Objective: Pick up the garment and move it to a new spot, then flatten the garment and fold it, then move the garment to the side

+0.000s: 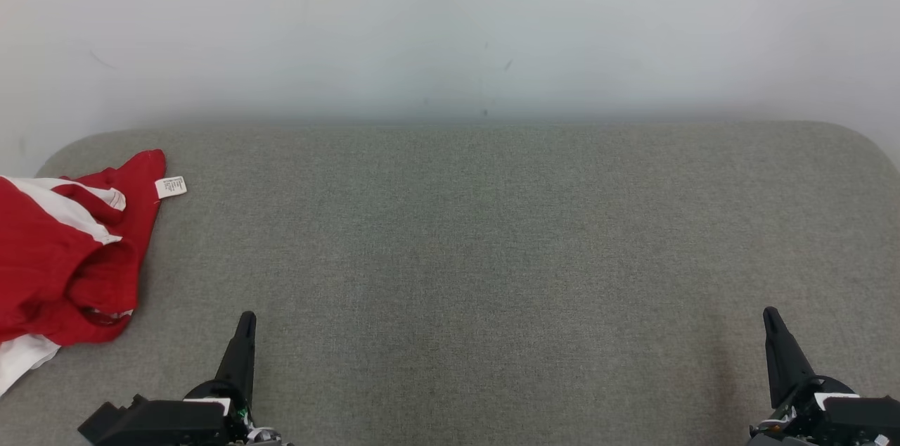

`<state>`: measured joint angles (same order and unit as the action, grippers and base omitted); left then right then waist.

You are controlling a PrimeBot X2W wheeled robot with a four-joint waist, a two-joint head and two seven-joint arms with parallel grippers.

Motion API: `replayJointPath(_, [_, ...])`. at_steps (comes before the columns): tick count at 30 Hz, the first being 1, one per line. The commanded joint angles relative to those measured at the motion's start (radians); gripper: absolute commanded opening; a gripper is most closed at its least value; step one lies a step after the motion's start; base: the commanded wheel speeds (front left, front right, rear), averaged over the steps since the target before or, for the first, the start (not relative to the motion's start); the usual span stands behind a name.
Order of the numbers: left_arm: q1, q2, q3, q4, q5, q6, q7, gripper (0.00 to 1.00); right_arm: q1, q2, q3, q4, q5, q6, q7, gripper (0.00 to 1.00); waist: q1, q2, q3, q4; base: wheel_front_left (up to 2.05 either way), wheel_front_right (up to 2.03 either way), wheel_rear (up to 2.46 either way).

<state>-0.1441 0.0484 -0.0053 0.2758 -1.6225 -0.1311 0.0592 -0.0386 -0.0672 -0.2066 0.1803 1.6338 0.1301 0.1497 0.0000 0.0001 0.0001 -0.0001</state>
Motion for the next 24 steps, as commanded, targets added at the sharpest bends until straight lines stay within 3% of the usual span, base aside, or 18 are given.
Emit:
replayJointPath(1, [-0.003, 0.004, 0.000, 0.000, -0.007, 0.000, 0.003, 0.00, -0.004, 0.003, -0.002, 0.003, -0.007, 0.001, 0.003, 0.00, 0.0000, -0.0001, 0.000, 0.000, 0.00, 0.00, 0.00])
replayJointPath(5, [-0.003, 0.004, 0.000, 0.000, -0.007, 0.000, 0.003, 0.00, -0.004, 0.004, -0.002, 0.003, -0.007, 0.001, 0.003, 0.00, 0.0000, -0.0001, 0.000, 0.000, 0.00, 0.00, 0.00])
replayJointPath(6, [0.001, -0.001, 0.000, 0.001, 0.000, 0.000, 0.000, 1.00, 0.001, 0.001, 0.000, 0.001, 0.000, 0.000, 0.000, 1.00, 0.0000, -0.0001, 0.000, 0.000, 0.00, 0.00, 0.00])
replayJointPath(8, [0.010, -0.003, -0.001, 0.015, 0.000, 0.000, -0.001, 1.00, 0.007, 0.003, 0.001, 0.017, 0.000, -0.001, -0.001, 1.00, 0.0000, -0.0001, 0.000, 0.000, 0.00, 0.00, 0.00])
replayJointPath(9, [0.017, -0.003, -0.001, 0.021, 0.001, 0.000, -0.002, 0.00, 0.012, 0.005, 0.002, 0.025, 0.000, -0.002, -0.002, 0.00, 0.0000, -0.0001, 0.000, 0.000, 0.00, 0.00, 0.00])
replayJointPath(10, [0.017, -0.003, -0.001, 0.021, 0.001, 0.000, -0.002, 0.00, 0.012, 0.005, 0.002, 0.025, 0.000, -0.002, -0.002, 0.00, 0.0000, -0.0001, 0.000, 0.000, 0.00, 0.00, 0.00])
replayJointPath(11, [0.021, -0.004, -0.003, 0.023, 0.001, 0.000, -0.005, 1.00, 0.016, 0.005, 0.005, 0.028, -0.001, -0.002, -0.006, 1.00, 0.0000, -0.0001, 0.001, 0.000, 0.00, 0.00, 0.00])
replayJointPath(24, [0.047, -0.002, 0.000, -0.010, 0.095, 0.000, -0.060, 1.00, 0.029, 0.007, 0.061, 0.019, -0.109, -0.001, -0.077, 1.00, 0.0000, -0.0001, 0.004, 0.000, 0.00, 0.00, 0.00])
